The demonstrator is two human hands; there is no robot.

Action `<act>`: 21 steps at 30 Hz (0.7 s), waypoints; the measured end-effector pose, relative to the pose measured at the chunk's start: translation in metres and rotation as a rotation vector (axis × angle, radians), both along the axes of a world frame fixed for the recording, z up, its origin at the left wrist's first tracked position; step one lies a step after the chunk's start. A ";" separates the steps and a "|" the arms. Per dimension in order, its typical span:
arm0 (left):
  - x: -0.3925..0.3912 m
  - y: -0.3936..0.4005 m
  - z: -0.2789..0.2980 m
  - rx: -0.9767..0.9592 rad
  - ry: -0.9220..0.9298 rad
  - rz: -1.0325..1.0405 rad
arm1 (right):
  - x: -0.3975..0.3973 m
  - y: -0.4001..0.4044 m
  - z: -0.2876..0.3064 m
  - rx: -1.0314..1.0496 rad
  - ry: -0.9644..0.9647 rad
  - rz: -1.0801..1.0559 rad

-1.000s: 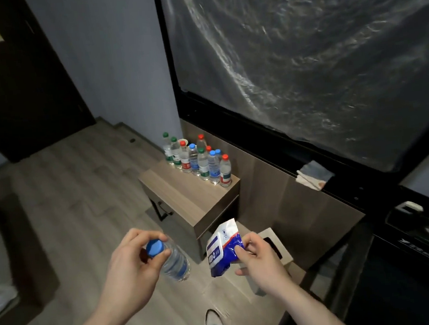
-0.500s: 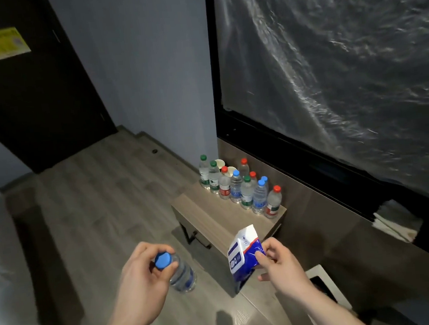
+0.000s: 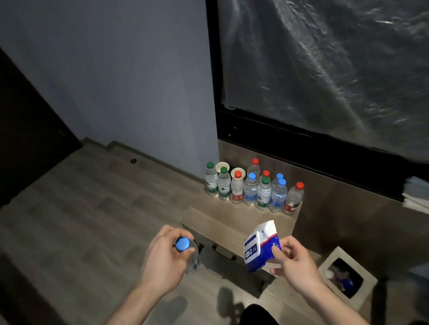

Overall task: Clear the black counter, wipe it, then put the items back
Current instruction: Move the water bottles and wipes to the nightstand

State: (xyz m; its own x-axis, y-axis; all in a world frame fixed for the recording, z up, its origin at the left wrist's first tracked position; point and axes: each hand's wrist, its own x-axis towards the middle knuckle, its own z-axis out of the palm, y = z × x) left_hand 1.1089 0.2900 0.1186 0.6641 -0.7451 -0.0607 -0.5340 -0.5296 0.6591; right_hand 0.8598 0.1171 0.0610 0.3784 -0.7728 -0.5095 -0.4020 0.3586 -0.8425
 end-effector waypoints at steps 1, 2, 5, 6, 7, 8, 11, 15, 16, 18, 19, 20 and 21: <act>0.011 -0.006 -0.003 0.009 -0.001 -0.016 | 0.004 -0.001 -0.003 0.011 0.001 -0.023; 0.023 -0.012 -0.007 0.015 0.003 -0.027 | 0.009 -0.002 -0.005 0.025 0.008 -0.043; 0.054 -0.038 -0.019 0.018 0.016 -0.050 | 0.023 -0.013 -0.012 0.055 0.030 -0.094; 0.063 -0.047 -0.023 0.029 0.022 -0.056 | 0.028 -0.019 -0.015 0.060 0.035 -0.110; 0.070 -0.056 -0.027 0.043 0.028 -0.060 | 0.034 -0.024 -0.018 0.058 0.040 -0.123; 0.078 -0.065 -0.032 0.058 0.035 -0.065 | 0.041 -0.030 -0.022 0.055 0.046 -0.134; 0.097 -0.090 -0.047 0.093 0.053 -0.092 | 0.063 -0.050 -0.042 0.055 0.084 -0.152; 0.127 -0.123 -0.068 0.131 0.073 -0.109 | 0.094 -0.076 -0.072 0.072 0.132 -0.126; 0.134 -0.131 -0.073 0.145 0.080 -0.118 | 0.101 -0.082 -0.078 0.083 0.138 -0.126; 0.147 -0.150 -0.082 0.169 0.089 -0.144 | 0.114 -0.091 -0.084 0.131 0.120 -0.152; 0.153 -0.159 -0.087 0.182 0.090 -0.162 | 0.120 -0.095 -0.088 0.156 0.114 -0.163; 0.160 -0.168 -0.092 0.199 0.094 -0.179 | 0.126 -0.099 -0.092 0.182 0.108 -0.174; 0.167 -0.177 -0.097 0.215 0.097 -0.198 | 0.132 -0.103 -0.099 0.203 0.103 -0.186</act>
State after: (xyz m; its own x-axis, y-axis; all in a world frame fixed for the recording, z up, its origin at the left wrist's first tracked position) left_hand 1.2761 0.1132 0.0218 0.4911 -0.8224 -0.2871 -0.5808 -0.5548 0.5958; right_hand 0.9923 0.0140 -0.0377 0.1777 -0.7021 -0.6895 -0.3935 0.5916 -0.7037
